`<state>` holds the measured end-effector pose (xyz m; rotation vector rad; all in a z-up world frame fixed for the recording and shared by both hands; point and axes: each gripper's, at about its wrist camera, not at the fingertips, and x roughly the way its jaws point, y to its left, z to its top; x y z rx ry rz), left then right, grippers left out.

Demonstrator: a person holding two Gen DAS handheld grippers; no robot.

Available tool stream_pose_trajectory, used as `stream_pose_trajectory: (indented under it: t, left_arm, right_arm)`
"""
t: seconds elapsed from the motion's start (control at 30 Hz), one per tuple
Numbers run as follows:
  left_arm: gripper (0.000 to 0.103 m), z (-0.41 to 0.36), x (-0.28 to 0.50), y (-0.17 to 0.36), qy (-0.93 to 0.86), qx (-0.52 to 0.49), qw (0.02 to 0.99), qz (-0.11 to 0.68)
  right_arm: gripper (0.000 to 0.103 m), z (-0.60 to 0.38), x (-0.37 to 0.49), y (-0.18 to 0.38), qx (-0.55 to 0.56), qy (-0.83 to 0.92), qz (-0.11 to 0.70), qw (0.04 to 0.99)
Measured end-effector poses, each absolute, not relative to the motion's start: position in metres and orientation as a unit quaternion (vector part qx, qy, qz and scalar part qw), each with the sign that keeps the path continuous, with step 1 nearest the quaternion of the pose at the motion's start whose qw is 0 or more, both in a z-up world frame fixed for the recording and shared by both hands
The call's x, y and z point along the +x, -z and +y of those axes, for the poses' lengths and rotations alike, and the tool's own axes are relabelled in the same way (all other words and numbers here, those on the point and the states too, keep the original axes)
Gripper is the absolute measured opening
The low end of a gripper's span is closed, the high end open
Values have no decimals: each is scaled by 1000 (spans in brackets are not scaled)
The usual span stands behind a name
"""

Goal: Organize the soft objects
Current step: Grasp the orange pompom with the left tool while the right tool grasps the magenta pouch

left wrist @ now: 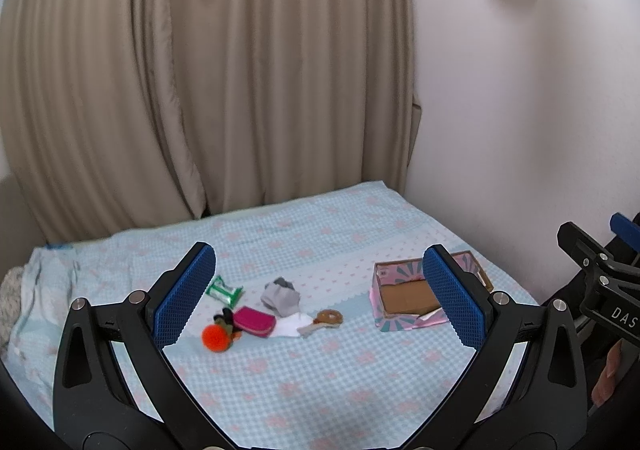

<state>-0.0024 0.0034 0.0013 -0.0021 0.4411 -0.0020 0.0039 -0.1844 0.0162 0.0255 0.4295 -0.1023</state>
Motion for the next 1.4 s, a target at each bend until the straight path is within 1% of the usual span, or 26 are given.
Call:
stream_pose_trajectory:
  t: [0.07, 0.2, 0.3, 0.4, 0.67, 0.8, 0.93, 1.13, 1.3, 1.4]
  left_arm:
    - [103, 6, -1, -3, -1, -7, 974, 227]
    - [103, 28, 4, 10, -15, -14, 971, 240]
    - [103, 65, 11, 28, -34, -25, 965, 258]
    - [103, 105, 22, 47, -51, -12, 960, 275]
    - [103, 213, 73, 109, -47, -2, 944, 325]
    - [103, 254, 108, 156, -31, 0, 934, 356]
    - [103, 277, 141, 209, -10, -4, 926, 377]
    - [103, 286, 184, 291, 23, -18, 913, 407]
    - [103, 289, 219, 359, 41, -34, 902, 429]
    - [103, 288, 231, 389, 46, -37, 897, 438]
  right_arm:
    - [103, -185, 8, -20, 17, 43, 224, 973]
    - [103, -175, 19, -15, 5, 25, 230, 973]
    - [103, -160, 31, -2, 2, 16, 234, 972]
    - [103, -133, 47, 15, 2, 9, 245, 969]
    - [103, -43, 109, 76, 16, -9, 285, 958]
    - [103, 5, 144, 114, 8, -24, 298, 954]
    - [103, 41, 182, 157, 6, -52, 317, 947]
    - [103, 81, 238, 231, -10, -122, 354, 927]
    - [103, 110, 273, 289, -72, -187, 383, 902]
    - [103, 130, 296, 323, -110, -239, 422, 868]
